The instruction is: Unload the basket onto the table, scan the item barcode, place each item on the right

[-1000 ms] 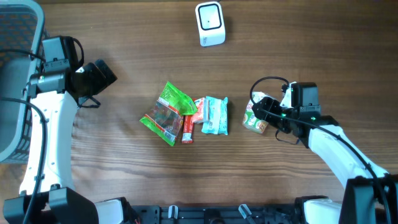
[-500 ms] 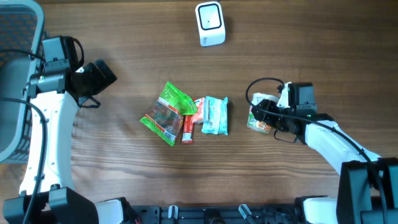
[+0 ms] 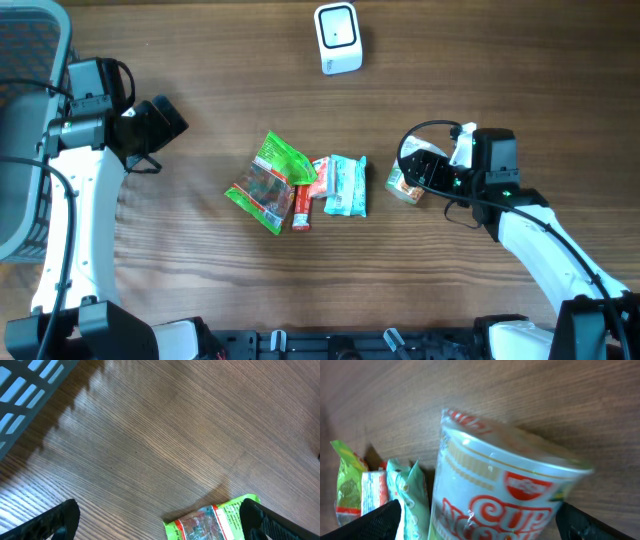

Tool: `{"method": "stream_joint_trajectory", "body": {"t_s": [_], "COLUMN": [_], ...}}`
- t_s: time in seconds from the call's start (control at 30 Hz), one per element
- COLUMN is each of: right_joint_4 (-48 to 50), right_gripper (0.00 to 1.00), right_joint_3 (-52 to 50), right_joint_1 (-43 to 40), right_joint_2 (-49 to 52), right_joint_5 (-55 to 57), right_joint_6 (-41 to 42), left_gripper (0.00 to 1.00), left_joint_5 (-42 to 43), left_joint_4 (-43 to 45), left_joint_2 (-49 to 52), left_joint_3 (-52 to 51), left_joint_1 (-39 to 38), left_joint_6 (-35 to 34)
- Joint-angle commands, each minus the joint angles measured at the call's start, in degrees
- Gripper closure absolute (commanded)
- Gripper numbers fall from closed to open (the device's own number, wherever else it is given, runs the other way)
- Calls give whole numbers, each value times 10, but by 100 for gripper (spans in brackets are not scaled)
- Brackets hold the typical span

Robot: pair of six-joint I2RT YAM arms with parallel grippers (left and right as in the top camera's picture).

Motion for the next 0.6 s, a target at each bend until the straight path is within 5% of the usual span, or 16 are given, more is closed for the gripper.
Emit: {"method": "stream_joint_trajectory", "body": {"t_s": [0.0, 0.43, 0.57], "right_joint_4": [20, 105, 112], "right_gripper": [0, 2, 24], "right_joint_3": [1, 19, 19], "right_joint_1": [0, 0, 0], "right_joint_2": [-8, 104, 80], "right_joint_5": [36, 74, 9], "right_joint_6": [21, 59, 55], "left_gripper": [0, 0, 0], "left_joint_5": [2, 2, 2], "left_joint_4": [2, 2, 2], "left_joint_2": [-3, -3, -3], "left_joint_3": [4, 4, 4], "left_joint_1": [3, 2, 2], "left_joint_6": [5, 5, 5]}}
